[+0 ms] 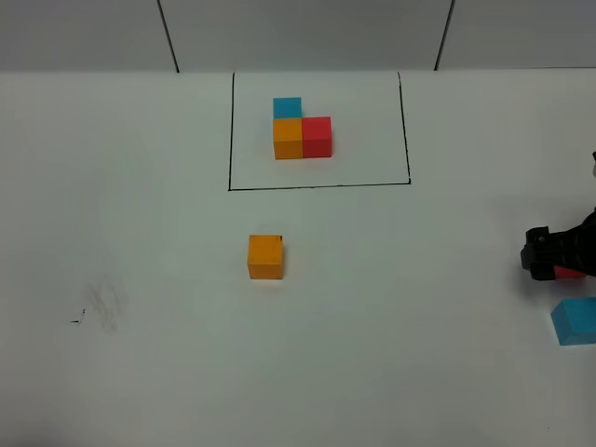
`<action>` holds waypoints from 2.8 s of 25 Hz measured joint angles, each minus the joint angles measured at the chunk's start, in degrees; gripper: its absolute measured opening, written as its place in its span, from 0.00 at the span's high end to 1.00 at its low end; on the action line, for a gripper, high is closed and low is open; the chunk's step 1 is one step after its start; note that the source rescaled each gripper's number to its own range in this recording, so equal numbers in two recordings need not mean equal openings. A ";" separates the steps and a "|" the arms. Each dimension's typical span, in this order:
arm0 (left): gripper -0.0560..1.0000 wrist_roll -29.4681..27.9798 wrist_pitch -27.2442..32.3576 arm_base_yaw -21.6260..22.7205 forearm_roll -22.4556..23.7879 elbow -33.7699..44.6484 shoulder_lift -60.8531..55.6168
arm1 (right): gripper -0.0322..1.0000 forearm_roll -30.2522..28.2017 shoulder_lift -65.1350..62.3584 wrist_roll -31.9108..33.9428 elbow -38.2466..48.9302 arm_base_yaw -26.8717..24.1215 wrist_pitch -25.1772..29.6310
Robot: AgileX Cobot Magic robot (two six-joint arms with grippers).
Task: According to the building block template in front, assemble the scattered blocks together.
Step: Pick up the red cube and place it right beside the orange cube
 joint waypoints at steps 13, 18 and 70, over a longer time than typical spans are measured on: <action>0.95 0.00 0.00 0.00 0.00 0.00 0.00 | 0.01 -1.52 4.08 0.00 -0.07 0.00 -3.45; 0.95 0.00 0.00 0.00 0.00 0.00 0.00 | 0.14 -1.59 4.27 0.00 -0.07 0.00 -3.57; 0.95 0.00 0.00 0.00 0.00 0.00 0.00 | 0.55 -3.08 1.04 0.18 -0.07 0.00 -2.24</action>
